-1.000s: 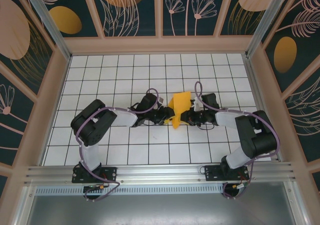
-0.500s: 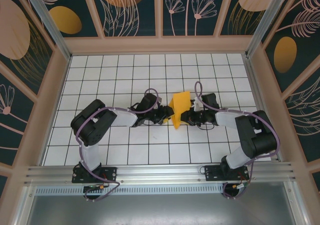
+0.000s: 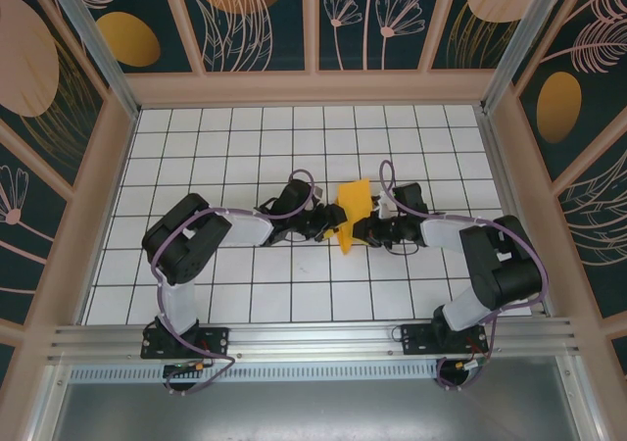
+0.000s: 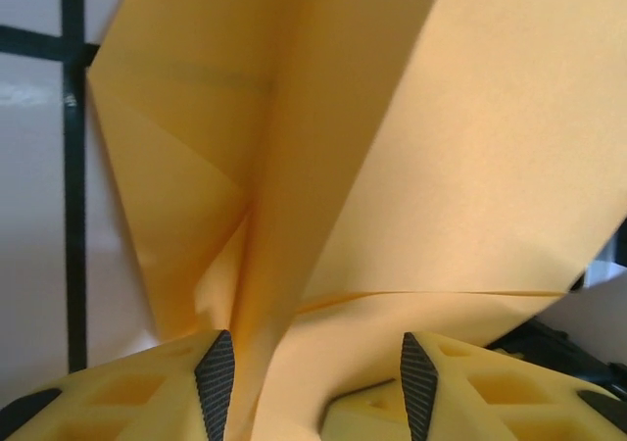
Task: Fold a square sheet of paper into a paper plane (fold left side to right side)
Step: Fold the wing for the fifth time at the center of the table.
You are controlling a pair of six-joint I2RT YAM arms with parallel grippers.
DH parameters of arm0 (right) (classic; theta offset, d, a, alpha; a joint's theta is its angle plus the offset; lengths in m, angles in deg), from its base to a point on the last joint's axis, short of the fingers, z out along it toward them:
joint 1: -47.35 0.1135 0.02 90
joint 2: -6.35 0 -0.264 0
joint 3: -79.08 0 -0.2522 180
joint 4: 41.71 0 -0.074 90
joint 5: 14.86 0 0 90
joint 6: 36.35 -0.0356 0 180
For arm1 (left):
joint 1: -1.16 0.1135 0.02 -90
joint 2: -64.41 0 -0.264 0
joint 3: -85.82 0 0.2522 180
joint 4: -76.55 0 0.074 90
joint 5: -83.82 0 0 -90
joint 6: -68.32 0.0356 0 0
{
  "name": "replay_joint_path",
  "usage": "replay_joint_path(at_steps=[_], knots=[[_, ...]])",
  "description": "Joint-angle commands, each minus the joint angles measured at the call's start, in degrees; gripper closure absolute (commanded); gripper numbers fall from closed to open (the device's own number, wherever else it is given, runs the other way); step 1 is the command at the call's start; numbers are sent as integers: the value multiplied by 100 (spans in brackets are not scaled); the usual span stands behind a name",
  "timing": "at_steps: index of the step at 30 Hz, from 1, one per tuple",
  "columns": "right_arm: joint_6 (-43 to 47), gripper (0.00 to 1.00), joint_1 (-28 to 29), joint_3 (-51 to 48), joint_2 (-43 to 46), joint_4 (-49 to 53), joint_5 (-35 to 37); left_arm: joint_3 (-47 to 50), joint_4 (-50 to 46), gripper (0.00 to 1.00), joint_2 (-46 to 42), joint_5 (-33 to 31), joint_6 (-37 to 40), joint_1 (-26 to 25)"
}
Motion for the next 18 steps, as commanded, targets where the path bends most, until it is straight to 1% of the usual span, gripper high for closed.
replay_joint_path(at_steps=[1, 3, 10, 15, 18], knots=[[-56, 86, 53, -21, -87, -164, -8, 6, -111, 46, 98, 11, 1, -33], [-57, 86, 55, -21, -107, -164, 4, 23, -113, 45, 108, -2, -17, -37], [-32, 86, 65, -4, -120, -117, 43, 28, -100, 46, -10, -51, 5, -39], [21, 86, 63, 41, -128, -26, 86, -144, -679, 44, -350, -274, 320, -30], [40, 86, 62, 64, -131, -5, 97, -71, -648, 44, -333, -284, 255, -31]])
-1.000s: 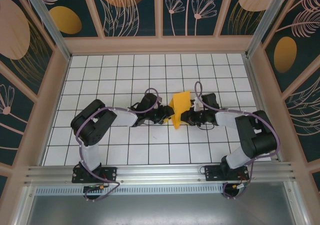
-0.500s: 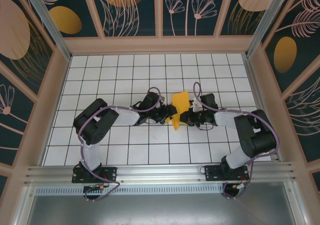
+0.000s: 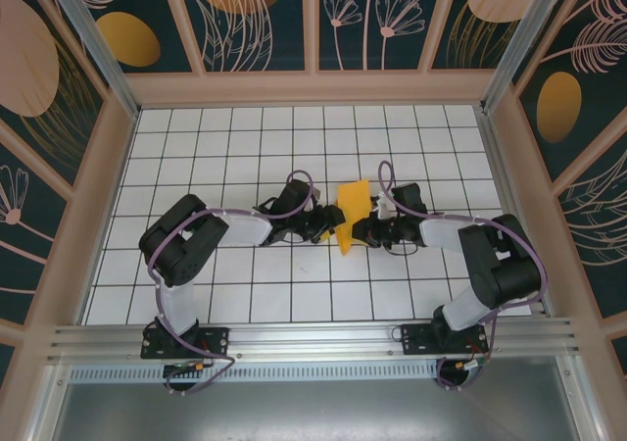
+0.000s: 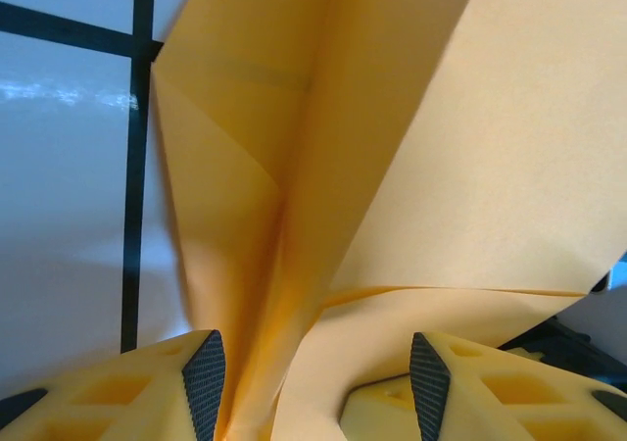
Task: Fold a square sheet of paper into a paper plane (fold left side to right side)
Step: Fold the wing for the fifth time at the center of the table.
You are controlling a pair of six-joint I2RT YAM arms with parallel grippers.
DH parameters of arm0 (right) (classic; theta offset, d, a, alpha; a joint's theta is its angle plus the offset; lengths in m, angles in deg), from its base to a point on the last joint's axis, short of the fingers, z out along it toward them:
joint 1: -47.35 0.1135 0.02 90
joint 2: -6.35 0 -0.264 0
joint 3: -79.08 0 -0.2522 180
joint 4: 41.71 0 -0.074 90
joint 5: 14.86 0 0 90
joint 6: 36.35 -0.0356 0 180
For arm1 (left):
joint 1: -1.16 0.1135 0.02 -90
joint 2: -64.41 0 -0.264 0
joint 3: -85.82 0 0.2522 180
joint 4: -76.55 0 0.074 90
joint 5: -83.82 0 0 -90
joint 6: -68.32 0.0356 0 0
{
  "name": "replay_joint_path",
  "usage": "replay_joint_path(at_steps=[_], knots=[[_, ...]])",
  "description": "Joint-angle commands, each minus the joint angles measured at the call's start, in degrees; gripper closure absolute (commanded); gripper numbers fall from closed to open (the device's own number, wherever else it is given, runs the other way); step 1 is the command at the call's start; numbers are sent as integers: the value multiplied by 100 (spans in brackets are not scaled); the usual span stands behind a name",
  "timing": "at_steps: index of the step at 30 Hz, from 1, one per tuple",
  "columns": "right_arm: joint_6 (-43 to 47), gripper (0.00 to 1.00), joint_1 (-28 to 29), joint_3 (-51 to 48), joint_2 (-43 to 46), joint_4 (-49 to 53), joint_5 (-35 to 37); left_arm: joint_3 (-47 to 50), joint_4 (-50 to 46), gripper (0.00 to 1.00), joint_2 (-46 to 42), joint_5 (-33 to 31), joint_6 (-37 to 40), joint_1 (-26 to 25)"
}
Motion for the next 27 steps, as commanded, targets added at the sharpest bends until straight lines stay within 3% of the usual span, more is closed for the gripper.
replay_joint_path(at_steps=[1, 10, 27], knots=[[51, 86, 34, 58, -87, 29, 84, -32, -172, 44, -140, -115, 91, -31], [68, 86, 35, 58, -64, 54, 76, -240, -179, 58, 39, -94, 159, -26], [-228, 87, 115, -43, -145, -378, -46, -161, 127, 58, 412, 26, 18, -28]])
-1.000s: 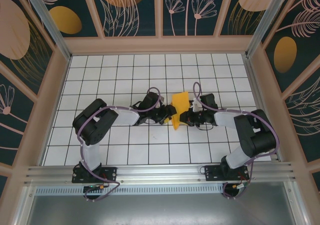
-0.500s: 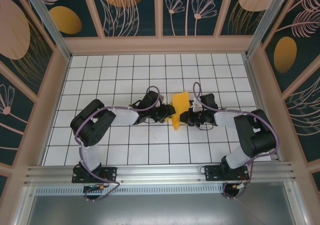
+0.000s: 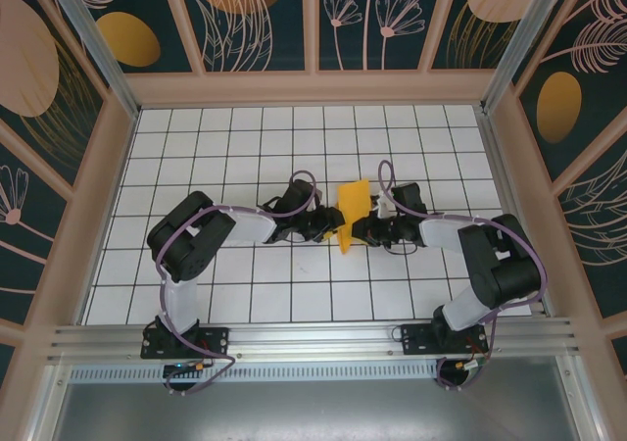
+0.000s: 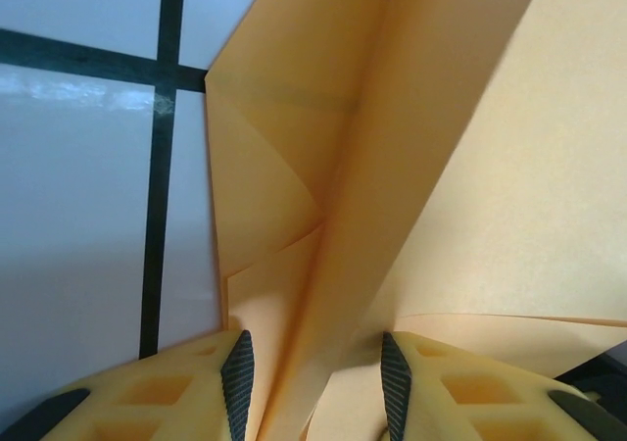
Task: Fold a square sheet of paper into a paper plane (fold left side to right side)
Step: Fold the wing for the fifth time at the center of the table.
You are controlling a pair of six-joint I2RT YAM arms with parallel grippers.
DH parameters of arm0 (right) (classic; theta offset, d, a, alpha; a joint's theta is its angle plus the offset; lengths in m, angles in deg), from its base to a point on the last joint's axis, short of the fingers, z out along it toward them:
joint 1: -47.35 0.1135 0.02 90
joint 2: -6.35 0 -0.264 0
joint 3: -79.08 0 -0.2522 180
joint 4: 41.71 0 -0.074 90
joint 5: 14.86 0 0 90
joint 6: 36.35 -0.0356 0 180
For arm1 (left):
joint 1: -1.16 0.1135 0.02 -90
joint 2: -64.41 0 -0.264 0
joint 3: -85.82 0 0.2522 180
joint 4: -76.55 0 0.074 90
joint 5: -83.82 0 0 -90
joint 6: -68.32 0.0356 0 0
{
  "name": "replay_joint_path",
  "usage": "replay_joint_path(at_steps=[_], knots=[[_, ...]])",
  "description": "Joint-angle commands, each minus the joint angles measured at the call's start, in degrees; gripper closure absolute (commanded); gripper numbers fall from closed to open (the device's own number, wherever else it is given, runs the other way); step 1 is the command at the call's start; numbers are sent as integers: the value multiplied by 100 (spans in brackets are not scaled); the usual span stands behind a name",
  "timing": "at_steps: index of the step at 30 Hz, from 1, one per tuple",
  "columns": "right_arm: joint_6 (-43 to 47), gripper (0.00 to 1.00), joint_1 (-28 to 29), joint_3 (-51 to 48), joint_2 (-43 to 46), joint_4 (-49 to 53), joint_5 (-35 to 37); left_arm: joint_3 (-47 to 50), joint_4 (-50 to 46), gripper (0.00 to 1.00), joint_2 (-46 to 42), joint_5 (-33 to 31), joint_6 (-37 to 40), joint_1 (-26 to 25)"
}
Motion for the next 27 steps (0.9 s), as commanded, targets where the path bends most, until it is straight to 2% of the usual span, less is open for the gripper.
replay_joint_path(at_steps=[1, 8, 16, 22, 24, 27], knots=[[-160, 87, 99, -50, -137, -280, -131, 64, 196, 58, 76, 35, -34, -31], [-337, 87, 311, 16, -311, -461, -32, 189, 365, 59, 120, 20, -121, -30], [-440, 76, 414, 56, -377, -566, -80, 252, 401, 60, 137, 7, -147, -28], [-213, 74, 334, 122, -132, -166, 136, 243, 378, 59, -50, -37, -52, -22], [-163, 76, 299, 128, -151, -92, 155, 212, 269, 57, -263, -90, 91, 14], [-178, 84, 309, 110, -273, -164, 89, 161, -49, 52, -597, -175, 324, 90]])
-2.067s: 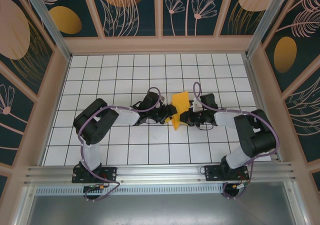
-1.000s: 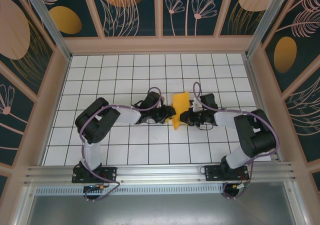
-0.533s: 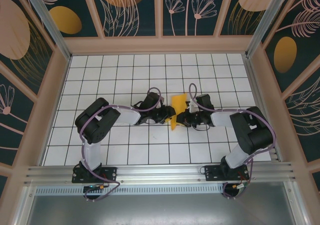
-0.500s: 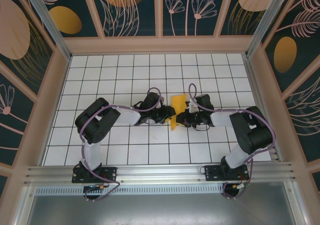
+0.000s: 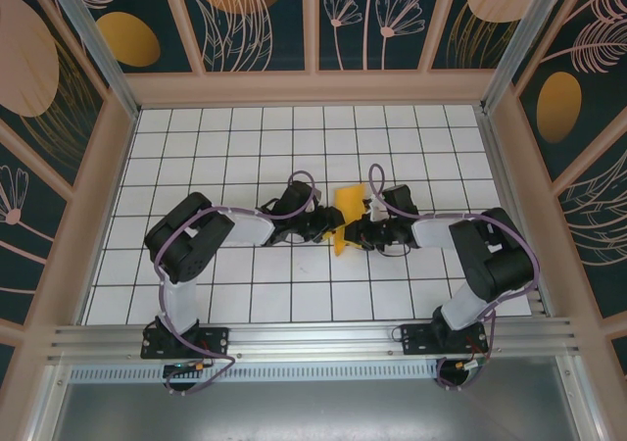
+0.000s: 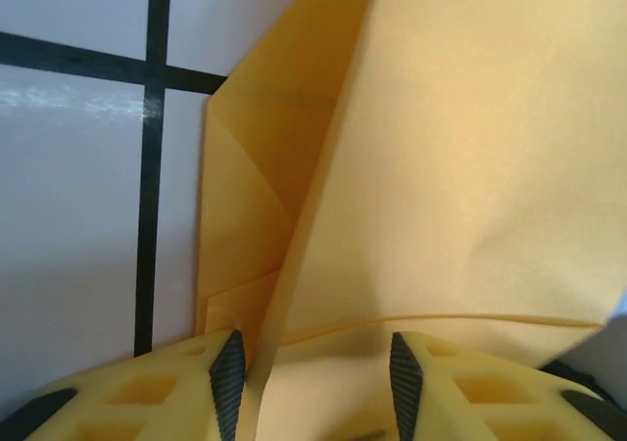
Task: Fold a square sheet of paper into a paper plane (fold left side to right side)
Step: Fold the wing for the fifth time at the center of the table.
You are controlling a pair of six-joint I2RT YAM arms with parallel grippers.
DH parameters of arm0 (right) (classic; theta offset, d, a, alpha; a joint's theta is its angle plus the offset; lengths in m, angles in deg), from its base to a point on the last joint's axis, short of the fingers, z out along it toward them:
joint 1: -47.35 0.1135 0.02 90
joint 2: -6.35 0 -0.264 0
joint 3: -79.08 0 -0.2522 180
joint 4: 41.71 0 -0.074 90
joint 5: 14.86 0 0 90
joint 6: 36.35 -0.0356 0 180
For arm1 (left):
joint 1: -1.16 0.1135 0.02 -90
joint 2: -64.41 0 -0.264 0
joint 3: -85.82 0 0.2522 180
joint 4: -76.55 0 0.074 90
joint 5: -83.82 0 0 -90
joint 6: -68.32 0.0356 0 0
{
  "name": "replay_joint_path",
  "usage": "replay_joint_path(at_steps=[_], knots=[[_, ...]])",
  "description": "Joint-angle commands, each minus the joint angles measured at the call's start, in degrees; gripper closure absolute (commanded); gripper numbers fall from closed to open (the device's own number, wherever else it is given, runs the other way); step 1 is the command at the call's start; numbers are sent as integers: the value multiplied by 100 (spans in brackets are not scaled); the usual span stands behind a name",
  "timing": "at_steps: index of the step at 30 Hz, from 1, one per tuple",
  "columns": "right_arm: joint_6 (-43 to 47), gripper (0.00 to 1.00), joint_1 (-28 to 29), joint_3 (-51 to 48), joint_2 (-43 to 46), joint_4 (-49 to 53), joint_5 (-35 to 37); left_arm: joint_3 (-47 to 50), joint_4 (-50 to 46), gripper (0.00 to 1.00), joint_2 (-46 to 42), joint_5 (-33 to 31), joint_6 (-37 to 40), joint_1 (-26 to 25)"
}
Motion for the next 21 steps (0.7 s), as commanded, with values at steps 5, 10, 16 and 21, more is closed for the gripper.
replay_joint_path(at_steps=[5, 10, 16, 21], knots=[[98, 88, -12, 92, 7, 49, 52, -7, -739, 46, -841, -207, 483, 234], [118, 88, -12, 104, -36, 53, 11, -49, -752, 53, -816, -41, 613, 414], [118, 88, 0, 109, -76, 65, 28, -869, -658, 58, -275, 340, 728, 423], [153, 87, 16, 165, -137, 119, 45, -1319, -676, 60, 217, 595, 749, 403]])
